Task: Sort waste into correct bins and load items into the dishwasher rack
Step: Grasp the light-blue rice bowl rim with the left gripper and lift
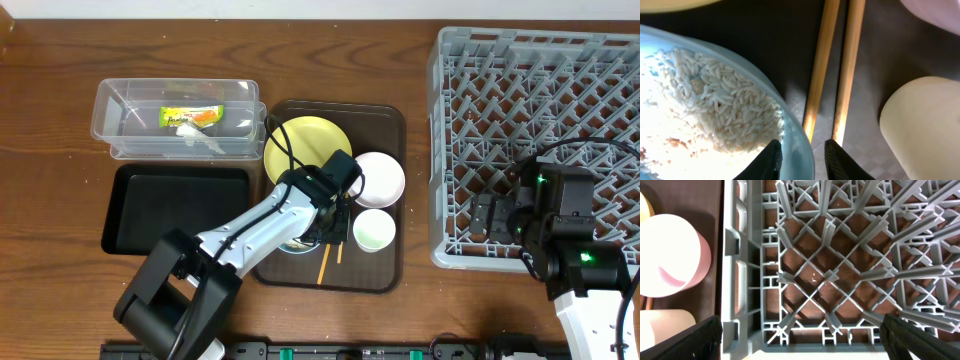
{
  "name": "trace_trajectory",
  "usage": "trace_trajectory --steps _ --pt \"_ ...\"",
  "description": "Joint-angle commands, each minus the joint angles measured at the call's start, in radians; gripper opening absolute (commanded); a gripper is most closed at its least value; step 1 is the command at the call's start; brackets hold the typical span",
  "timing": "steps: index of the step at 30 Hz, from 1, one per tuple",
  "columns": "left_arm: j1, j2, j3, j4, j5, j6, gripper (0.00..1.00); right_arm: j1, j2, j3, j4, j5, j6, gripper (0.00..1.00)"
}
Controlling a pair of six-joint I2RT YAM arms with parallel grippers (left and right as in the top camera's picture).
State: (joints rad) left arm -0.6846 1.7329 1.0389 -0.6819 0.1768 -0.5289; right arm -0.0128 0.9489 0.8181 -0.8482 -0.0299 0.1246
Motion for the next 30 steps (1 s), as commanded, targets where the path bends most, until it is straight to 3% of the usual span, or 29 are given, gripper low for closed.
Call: trace_trajectory --steps 1,5,13,22,30 --pt "-0.002 -0.001 -0.008 -0.002 -0.013 -0.008 0.26 -0.006 0.0 0.019 -0.005 -0.004 -0.01 0.99" --pt "-0.002 -0.001 -0.007 -0.002 -0.013 -0.007 0.06 -0.006 0.0 0.019 -0.005 -0.004 -0.01 0.99" --pt "-0.001 -0.026 -0.005 -0.013 -0.023 -0.006 0.06 -0.006 0.0 0.019 -0.006 -0.004 -0.01 0.99" --pt "0.014 -0.246 0.022 -0.077 -0.062 0.031 0.06 -0.006 0.0 0.019 -0.006 -0.003 -0.01 0.99" --pt "0.192 -0.439 0.022 -0.138 -0.054 0.116 0.06 -0.006 0.0 0.019 -0.005 -0.003 -0.01 0.99"
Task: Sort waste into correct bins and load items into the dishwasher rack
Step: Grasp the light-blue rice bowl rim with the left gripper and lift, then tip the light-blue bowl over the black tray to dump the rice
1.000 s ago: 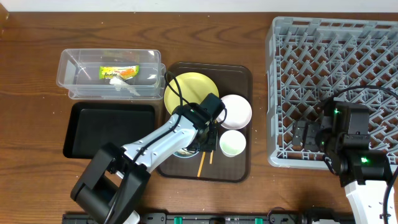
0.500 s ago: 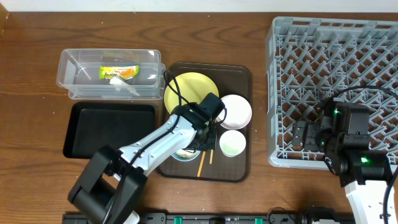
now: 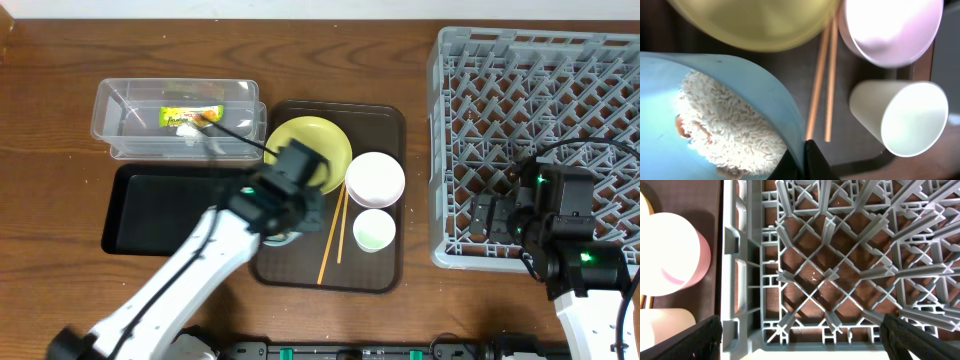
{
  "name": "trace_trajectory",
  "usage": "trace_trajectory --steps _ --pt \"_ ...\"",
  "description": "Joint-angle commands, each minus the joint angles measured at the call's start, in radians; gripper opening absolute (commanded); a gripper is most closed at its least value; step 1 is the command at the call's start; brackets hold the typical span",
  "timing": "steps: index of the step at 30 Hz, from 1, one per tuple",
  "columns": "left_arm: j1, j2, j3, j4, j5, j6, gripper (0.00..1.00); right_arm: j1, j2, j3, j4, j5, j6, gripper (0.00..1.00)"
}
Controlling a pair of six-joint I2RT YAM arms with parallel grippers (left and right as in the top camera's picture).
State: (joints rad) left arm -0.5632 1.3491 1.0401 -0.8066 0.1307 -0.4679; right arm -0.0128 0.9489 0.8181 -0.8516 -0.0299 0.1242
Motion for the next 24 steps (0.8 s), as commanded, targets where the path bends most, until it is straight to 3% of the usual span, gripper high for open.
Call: trace_trajectory --steps 1,4,14,18,24 --pt "0.101 -0.071 0.021 -0.017 -0.007 0.057 0.06 -0.006 0.0 0.019 -0.002 -0.003 -0.01 0.99" --pt "0.218 -0.105 0.021 -0.02 0.08 0.137 0.06 -0.006 0.0 0.019 -0.001 -0.003 -0.01 0.99" --pt "0.663 -0.008 -0.008 -0.026 0.638 0.406 0.06 -0.006 0.0 0.019 -0.001 -0.003 -0.01 0.99" --pt "0.789 0.083 -0.008 -0.035 0.893 0.531 0.06 -0.006 0.0 0.019 -0.002 -0.003 -0.01 0.99" --pt "0.913 0.241 -0.008 -0.097 1.11 0.628 0.06 -0.006 0.0 0.019 -0.002 0.002 -0.01 0.99"
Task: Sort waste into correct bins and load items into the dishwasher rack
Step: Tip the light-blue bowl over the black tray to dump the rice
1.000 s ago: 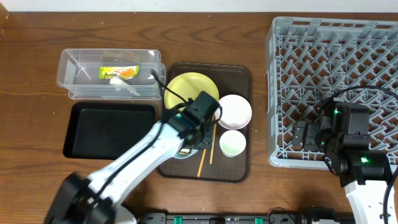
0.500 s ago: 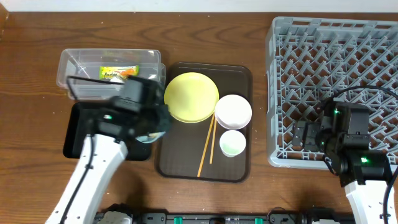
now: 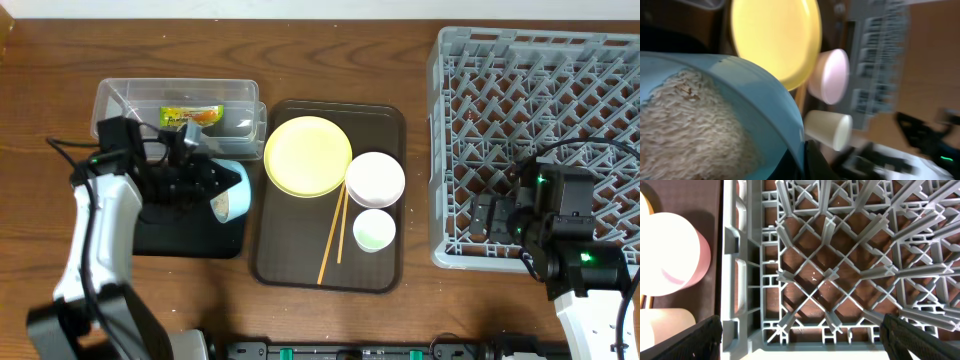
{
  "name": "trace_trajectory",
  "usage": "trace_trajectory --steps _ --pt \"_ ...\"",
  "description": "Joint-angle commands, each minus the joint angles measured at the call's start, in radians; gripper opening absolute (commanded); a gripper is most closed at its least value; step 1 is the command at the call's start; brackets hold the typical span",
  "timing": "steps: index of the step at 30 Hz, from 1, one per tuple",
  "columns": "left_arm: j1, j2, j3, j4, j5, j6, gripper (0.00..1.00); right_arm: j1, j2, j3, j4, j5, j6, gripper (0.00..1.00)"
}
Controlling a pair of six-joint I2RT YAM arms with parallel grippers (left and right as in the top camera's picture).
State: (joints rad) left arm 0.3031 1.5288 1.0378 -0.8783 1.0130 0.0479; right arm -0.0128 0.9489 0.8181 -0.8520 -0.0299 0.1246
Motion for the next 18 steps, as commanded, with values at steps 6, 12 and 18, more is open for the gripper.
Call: trace_trajectory --steps 6,12,18 --pt "0.15 0.19 -0.006 -0.056 0.388 0.143 0.06 -0.006 0.0 0.019 -0.003 0.004 -0.01 0.99" --pt "0.246 0.256 -0.006 -0.071 0.498 0.103 0.06 -0.006 0.0 0.019 -0.002 0.004 -0.01 0.99" --pt "0.311 0.26 -0.006 -0.132 0.524 0.089 0.06 -0.006 0.0 0.019 -0.001 0.004 -0.01 0.99"
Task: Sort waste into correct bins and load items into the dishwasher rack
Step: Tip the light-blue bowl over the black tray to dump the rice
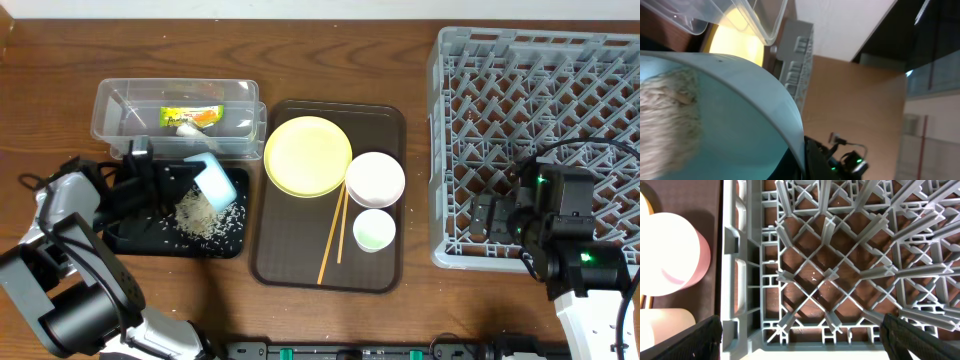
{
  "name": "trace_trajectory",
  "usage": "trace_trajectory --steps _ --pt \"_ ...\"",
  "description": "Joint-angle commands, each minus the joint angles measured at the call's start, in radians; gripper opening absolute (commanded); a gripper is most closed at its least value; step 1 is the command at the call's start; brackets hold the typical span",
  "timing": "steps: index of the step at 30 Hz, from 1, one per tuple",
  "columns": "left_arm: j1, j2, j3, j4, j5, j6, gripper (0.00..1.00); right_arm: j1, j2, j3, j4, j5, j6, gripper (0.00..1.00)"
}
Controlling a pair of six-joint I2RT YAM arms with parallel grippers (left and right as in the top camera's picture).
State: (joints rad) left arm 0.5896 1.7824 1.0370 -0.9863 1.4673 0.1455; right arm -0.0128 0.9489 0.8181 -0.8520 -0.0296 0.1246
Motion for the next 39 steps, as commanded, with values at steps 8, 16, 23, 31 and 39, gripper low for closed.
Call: trace_trajectory --steps 8,16,23,31,39 --pt "0.04 0.006 -0.005 -0.087 0.087 -0.008 0.06 -0.006 0.0 0.019 -0.002 0.003 -0.01 0.99" --pt "0.04 0.006 -0.005 -0.116 0.105 -0.019 0.06 -0.006 0.0 0.019 -0.005 0.003 -0.01 0.99" --pt "0.04 0.006 -0.005 -0.066 -0.089 0.0 0.06 -0.006 0.0 0.019 -0.005 0.003 -0.01 0.99" --pt "0.039 0.006 -0.005 -0.094 0.014 0.074 0.06 -0.006 0.0 0.019 -0.005 0.003 -0.01 0.99" --pt "0.043 0.006 -0.005 -0.086 0.051 0.123 0.06 -0.006 0.0 0.019 -0.005 0.003 -0.01 0.99"
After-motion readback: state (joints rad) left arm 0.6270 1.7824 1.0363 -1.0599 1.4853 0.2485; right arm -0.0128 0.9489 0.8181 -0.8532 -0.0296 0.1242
